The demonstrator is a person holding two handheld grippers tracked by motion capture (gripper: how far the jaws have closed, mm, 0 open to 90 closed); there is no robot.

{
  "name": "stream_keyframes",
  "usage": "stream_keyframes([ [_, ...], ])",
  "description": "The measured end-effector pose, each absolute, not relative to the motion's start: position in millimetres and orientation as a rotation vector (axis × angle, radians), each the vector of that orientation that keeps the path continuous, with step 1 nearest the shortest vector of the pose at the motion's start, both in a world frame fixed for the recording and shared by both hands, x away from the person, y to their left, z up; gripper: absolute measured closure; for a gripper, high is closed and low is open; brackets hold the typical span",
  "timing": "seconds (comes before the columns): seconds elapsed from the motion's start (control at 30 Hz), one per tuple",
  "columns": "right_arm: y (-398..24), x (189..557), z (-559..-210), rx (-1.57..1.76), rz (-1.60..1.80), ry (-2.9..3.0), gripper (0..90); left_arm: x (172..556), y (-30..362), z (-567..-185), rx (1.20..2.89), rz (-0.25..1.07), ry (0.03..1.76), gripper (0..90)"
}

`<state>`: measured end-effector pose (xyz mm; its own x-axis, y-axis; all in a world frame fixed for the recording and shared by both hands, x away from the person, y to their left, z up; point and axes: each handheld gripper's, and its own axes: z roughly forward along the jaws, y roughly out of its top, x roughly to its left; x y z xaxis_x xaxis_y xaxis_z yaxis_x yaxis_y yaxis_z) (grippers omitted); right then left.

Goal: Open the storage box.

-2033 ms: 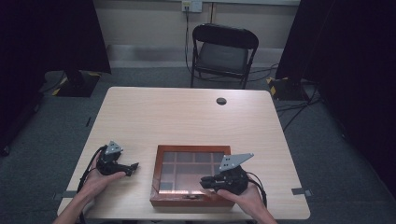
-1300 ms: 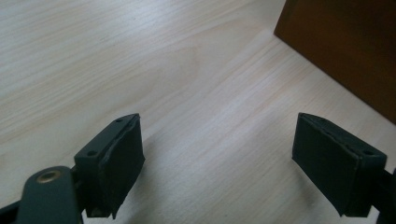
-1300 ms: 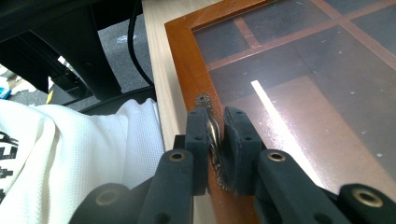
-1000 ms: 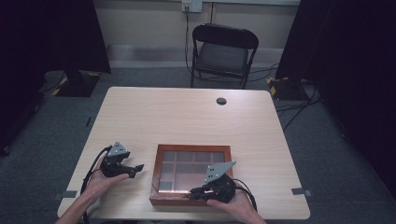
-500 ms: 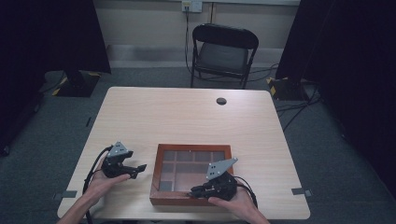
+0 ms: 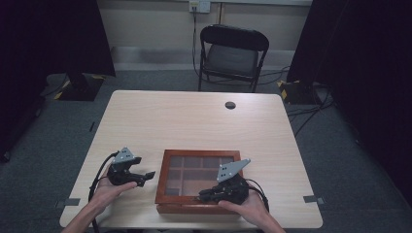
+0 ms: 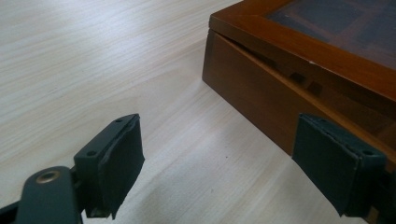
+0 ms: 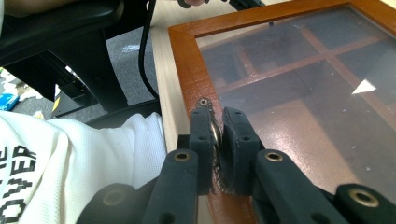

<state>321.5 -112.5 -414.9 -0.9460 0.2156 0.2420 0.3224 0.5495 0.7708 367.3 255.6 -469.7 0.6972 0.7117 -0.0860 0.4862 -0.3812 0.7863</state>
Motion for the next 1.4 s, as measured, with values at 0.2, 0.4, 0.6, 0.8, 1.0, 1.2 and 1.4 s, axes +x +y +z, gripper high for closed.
stream_keyframes([
  [0.2,-112,324,-406,-0.453,-1.364,-2.659,82.7,366,254,-468,2.047,0.322,0.903,15.8],
  [0.4,-111,327,-398,-0.445,-1.356,-2.668,82.7,365,251,-467,2.044,0.308,0.889,15.8],
  [0.6,-110,329,-391,-0.441,-1.352,-2.672,82.8,362,246,-464,2.048,0.309,0.86,15.8],
  [0.8,-108,330,-387,-0.435,-1.364,-2.676,82.8,360,241,-463,2.047,0.304,0.83,15.7],
  [1.0,-109,333,-383,-0.442,-1.37,-2.667,82.8,356,234,-460,2.042,0.31,0.78,15.7],
  [1.2,-110,333,-383,-0.445,-1.381,-2.662,82.8,351,227,-457,2.04,0.304,0.733,15.7],
  [1.4,-110,333,-383,-0.465,-1.377,-2.651,82.6,351,225,-458,2.042,0.292,0.714,15.8],
])
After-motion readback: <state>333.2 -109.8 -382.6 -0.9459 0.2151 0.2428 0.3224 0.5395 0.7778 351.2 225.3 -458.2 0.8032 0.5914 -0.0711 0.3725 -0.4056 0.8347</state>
